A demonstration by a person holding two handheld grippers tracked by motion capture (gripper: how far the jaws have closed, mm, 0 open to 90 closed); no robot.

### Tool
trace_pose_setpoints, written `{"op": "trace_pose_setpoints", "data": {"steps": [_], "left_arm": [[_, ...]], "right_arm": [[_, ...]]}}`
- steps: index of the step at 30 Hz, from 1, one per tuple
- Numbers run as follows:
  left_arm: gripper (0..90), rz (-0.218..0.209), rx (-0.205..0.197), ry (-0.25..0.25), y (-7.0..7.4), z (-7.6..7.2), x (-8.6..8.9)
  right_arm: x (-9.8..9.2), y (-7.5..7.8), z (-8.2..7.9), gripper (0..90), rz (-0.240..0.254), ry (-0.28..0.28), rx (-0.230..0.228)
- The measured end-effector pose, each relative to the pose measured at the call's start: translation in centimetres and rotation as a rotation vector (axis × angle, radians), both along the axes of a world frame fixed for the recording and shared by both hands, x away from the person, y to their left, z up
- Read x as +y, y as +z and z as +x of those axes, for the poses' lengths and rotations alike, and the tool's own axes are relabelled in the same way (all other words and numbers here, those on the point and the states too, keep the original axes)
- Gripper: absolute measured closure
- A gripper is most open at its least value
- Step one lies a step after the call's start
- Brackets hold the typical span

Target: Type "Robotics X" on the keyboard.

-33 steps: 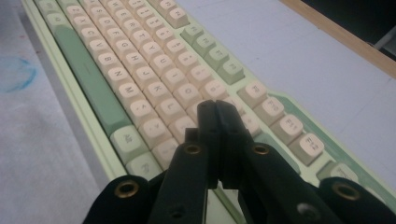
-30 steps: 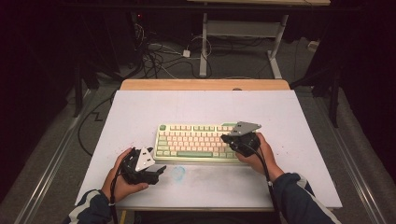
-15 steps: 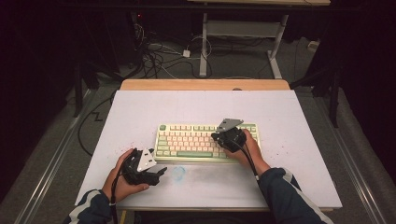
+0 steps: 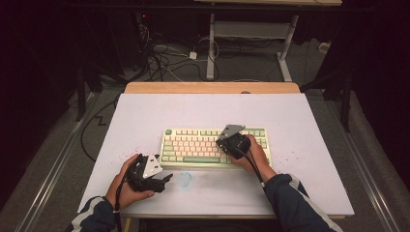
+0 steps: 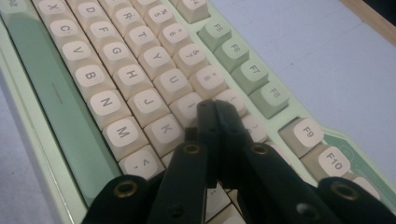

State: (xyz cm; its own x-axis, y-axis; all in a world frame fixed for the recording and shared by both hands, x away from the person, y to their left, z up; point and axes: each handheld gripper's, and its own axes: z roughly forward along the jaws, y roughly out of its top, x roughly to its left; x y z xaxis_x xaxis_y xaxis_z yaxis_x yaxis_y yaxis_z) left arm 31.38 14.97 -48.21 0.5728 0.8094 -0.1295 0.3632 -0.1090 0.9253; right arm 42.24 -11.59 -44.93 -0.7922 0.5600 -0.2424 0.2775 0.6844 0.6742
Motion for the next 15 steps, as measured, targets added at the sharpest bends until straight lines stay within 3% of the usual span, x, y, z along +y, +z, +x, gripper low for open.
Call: {"op": "trace_pose_setpoints", "data": {"steps": [9, 15], "left_arm": [[20.4, 0.0, -0.005, 0.008, 0.1, 0.1, 0.1], [20.5, 0.01, 0.0, 0.003, 0.0, 0.0, 0.1]], "right_arm": [[-0.7, 0.7, -0.3, 90.0, 0.064, -0.002, -0.005], [-1.3, 1.5, -0.8, 83.5, 0.117, -0.004, -0.03]]}}
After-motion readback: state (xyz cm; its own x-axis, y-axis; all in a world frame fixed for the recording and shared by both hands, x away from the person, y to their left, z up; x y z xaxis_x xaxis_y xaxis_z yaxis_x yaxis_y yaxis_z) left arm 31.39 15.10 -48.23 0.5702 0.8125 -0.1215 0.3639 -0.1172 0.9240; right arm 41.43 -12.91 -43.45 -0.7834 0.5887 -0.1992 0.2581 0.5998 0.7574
